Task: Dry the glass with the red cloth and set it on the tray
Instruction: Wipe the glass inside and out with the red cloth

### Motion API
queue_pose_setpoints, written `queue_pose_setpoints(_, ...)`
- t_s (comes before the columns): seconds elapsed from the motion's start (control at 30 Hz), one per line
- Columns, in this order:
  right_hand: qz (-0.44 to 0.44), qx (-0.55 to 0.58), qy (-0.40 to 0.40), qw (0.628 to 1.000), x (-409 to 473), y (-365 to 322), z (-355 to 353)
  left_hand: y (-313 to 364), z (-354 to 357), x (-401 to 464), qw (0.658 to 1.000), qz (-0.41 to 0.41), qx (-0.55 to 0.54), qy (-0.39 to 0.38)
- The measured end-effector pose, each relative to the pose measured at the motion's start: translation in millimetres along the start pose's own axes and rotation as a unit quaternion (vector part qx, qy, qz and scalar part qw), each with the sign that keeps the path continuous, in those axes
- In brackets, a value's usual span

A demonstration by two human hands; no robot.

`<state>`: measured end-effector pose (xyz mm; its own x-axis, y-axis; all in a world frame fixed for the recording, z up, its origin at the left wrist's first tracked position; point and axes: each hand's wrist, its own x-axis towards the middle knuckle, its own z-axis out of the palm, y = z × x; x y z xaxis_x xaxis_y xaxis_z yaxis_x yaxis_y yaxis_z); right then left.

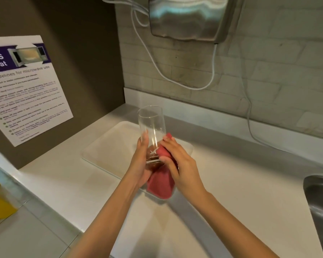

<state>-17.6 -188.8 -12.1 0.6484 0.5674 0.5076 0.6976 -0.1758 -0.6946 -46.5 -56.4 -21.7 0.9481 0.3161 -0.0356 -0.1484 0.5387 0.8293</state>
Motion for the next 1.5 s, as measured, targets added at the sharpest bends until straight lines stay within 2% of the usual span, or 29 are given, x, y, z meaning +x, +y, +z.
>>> queue_pose_setpoints(0.13,0.023,0.007,0.085,0.996,32,-6,-10,-2,6,-3,0.999,0.035,0.041,0.001)
queue_pose_setpoints(0.3,-0.058,-0.036,0.063,0.996,15,1,-11,0,9,-3,0.996,0.068,0.057,0.006)
queue_pose_setpoints(0.4,-0.067,-0.021,0.074,0.995,-5,8,-4,4,12,-3,0.995,0.078,0.066,0.015)
queue_pose_setpoints(0.5,0.009,0.065,0.164,0.984,-3,6,-2,4,17,-5,0.996,0.071,0.055,0.014)
queue_pose_setpoints(0.6,0.156,0.258,0.191,0.934,6,-2,-2,8,21,-6,0.998,0.045,0.051,0.001)
queue_pose_setpoints(0.67,0.172,0.298,0.178,0.922,6,-4,-5,11,21,-5,0.999,0.034,0.032,-0.009)
queue_pose_setpoints(0.8,0.135,0.280,0.059,0.949,-2,-7,0,12,18,-6,0.998,0.020,0.003,-0.054)
queue_pose_setpoints(0.9,0.101,0.293,0.006,0.951,-2,-10,6,10,15,-2,0.999,0.005,-0.047,-0.012)
queue_pose_setpoints(0.97,0.112,0.294,0.017,0.949,-1,-11,8,12,16,-1,1.000,-0.001,-0.014,0.011)
queue_pose_setpoints(1.07,0.146,0.278,0.055,0.948,0,-7,9,19,13,4,0.988,0.028,0.146,0.038)
queue_pose_setpoints(1.13,0.152,0.259,0.063,0.952,-1,-5,12,27,9,9,0.977,0.027,0.206,0.039)
queue_pose_setpoints(1.27,0.089,0.184,0.059,0.977,-4,-7,18,34,10,11,0.980,-0.022,0.200,0.005)
queue_pose_setpoints(1.37,-0.001,0.075,0.025,0.997,-9,-5,18,26,6,11,0.989,-0.033,0.143,0.035)
queue_pose_setpoints(1.43,-0.075,-0.004,-0.023,0.997,-12,1,14,21,0,7,0.995,-0.054,0.073,0.036)
queue_pose_setpoints(1.5,-0.140,-0.059,-0.060,0.987,-13,9,8,15,-4,5,0.997,-0.063,0.039,0.006)
